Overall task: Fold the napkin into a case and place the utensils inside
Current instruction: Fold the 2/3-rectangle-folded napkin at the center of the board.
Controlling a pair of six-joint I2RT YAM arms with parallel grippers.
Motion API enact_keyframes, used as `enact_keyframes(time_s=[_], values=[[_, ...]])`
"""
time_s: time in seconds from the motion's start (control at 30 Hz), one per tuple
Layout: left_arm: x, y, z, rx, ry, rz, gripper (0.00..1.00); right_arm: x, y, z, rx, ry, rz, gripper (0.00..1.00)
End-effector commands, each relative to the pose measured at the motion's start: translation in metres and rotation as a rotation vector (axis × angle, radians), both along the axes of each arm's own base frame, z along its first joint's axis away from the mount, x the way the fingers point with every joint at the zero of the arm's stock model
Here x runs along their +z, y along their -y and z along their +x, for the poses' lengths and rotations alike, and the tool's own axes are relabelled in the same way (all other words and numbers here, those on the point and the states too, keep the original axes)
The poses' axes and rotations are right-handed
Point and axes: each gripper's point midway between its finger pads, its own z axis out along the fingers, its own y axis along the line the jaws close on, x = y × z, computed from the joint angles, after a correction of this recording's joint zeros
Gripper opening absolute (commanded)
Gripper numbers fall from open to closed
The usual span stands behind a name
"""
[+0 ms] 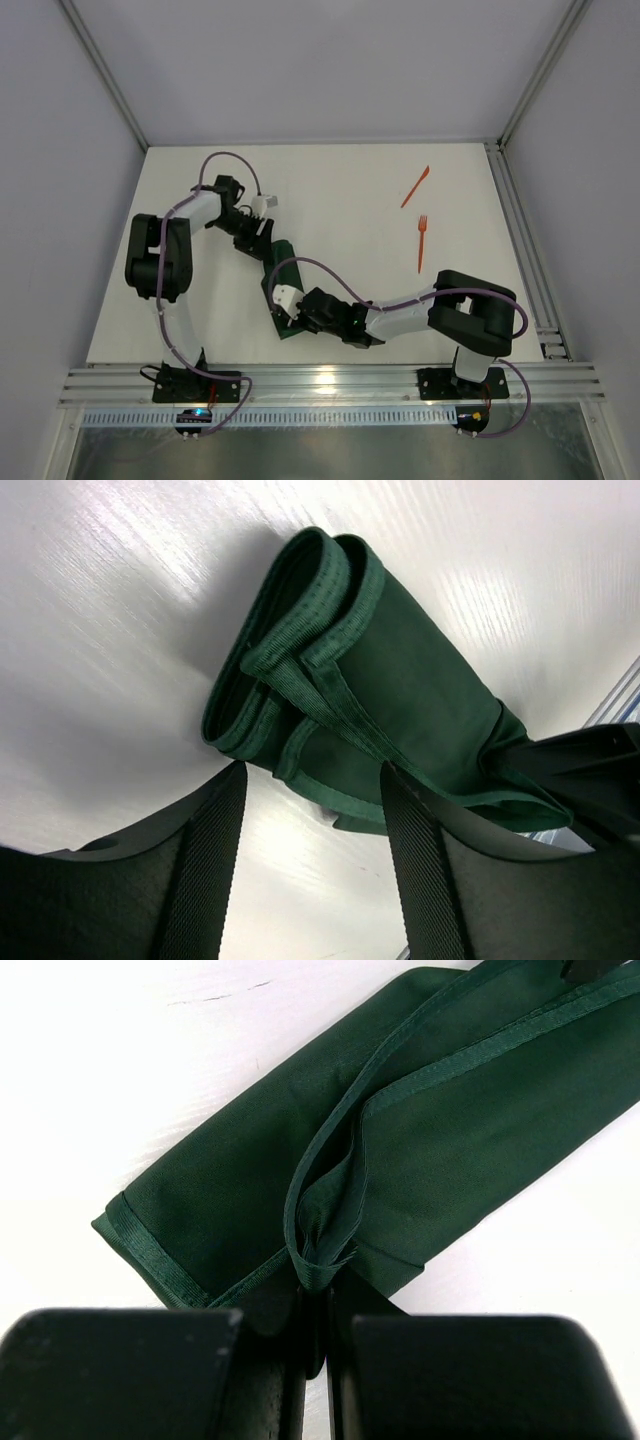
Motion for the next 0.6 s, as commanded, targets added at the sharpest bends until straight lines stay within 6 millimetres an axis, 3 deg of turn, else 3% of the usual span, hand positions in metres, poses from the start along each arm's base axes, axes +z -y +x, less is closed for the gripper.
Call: enact_keyframes(time_s=[0.0,0.2,0.37,0.57], values=[[0.006,0.007,0.022,0.034,0.042,-0.008,0.59,-0.022,0.011,-0.005,-0.015,-0.045,-0.052,0.09],[0.011,0.026,0.028,0.001,0.068,-0.022,0.55,-0.027,0.011,-0.005,-0.016,-0.052,-0.060,0.09],[0.006,0.030,0.028,-0.007,0.059,-0.016,0.42,-0.025,0.012,-0.005,-0.020,-0.047,-0.061,0.09],[0.011,0.025,0.033,-0.005,0.105,0.014,0.48,-0.029,0.013,-0.006,-0.019,-0.054,-0.071,0.09]])
